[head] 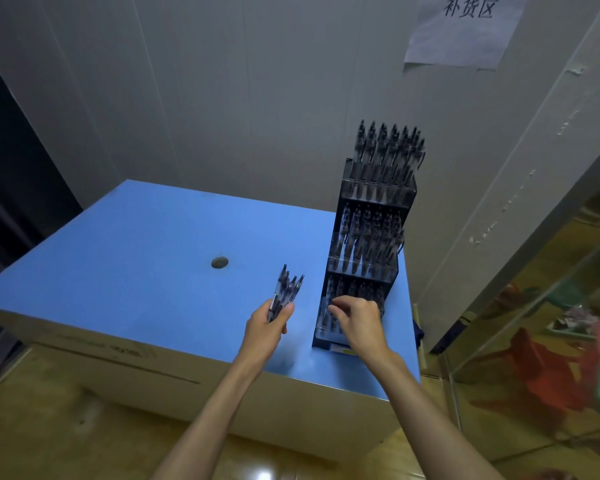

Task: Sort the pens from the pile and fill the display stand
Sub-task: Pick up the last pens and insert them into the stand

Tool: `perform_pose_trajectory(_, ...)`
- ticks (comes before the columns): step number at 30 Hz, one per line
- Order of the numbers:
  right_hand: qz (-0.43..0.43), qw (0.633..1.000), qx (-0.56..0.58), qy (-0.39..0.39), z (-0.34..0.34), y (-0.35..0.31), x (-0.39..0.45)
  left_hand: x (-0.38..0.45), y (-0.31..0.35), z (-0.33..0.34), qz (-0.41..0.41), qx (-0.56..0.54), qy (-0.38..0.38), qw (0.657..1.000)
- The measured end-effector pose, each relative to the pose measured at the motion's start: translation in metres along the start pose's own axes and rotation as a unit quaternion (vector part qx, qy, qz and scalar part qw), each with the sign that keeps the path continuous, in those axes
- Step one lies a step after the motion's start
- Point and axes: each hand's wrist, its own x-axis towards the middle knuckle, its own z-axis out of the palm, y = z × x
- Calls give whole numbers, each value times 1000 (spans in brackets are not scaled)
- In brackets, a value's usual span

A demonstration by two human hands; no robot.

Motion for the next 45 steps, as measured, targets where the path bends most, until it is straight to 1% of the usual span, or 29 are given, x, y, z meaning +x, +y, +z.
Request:
perform_pose_trajectory(7, 4, 1000, 2, -18, -6, -2, 2, 0, 9, 7, -13, -63, -35, 997)
perform_pose_trajectory(12, -11, 999, 38, 23, -23, -12, 3, 0, 16, 13, 1, -79, -48, 996)
perform_pose_trajectory(16, -13, 996, 84, 35, -32, -26, 5, -2, 24, 23, 22, -81, -62, 994)
perform_pose_trajectory(22, 21, 991, 133, -4, -37, -31, 5, -7, 30, 32, 40, -69, -85, 993)
perform_pose_trajectory(25, 59, 977, 204, -18, -38, -30, 4, -8, 30, 33, 39, -72, -94, 992)
perform_pose_trajectory(27, 96, 961, 258, -19, -38, -30, 4, -9, 30, 32, 39, -72, -94, 992)
perform_pose_trajectory(29, 138, 933, 332, -12, -39, -31, 5, -9, 30, 31, 39, -62, -88, 993)
perform_pose_trajectory(31, 160, 908, 387, -3, -42, -30, 6, -8, 30, 29, 36, -52, -77, 995)
perform_pose_trajectory(33, 168, 895, 414, 8, -46, -28, 7, -6, 28, 27, 33, -44, -55, 997)
perform_pose_trajectory(36, 170, 888, 425, 30, -54, -24, 8, -1, 20, 22, 27, -40, -10, 999)
perform_pose_trajectory(38, 163, 892, 419, 46, -59, -19, 9, 0, 15, 17, 27, -32, 9, 999)
perform_pose_trajectory(40, 145, 910, 384, 65, -63, -13, 8, 0, 12, 14, 30, -29, 13, 999)
perform_pose_trajectory(42, 117, 940, 310, 80, -63, -6, 8, -1, 10, 12, 31, -33, 10, 999)
perform_pose_trajectory(45, 60, 981, 162, 84, -57, 3, 6, -1, 10, 11, 34, -33, 5, 999)
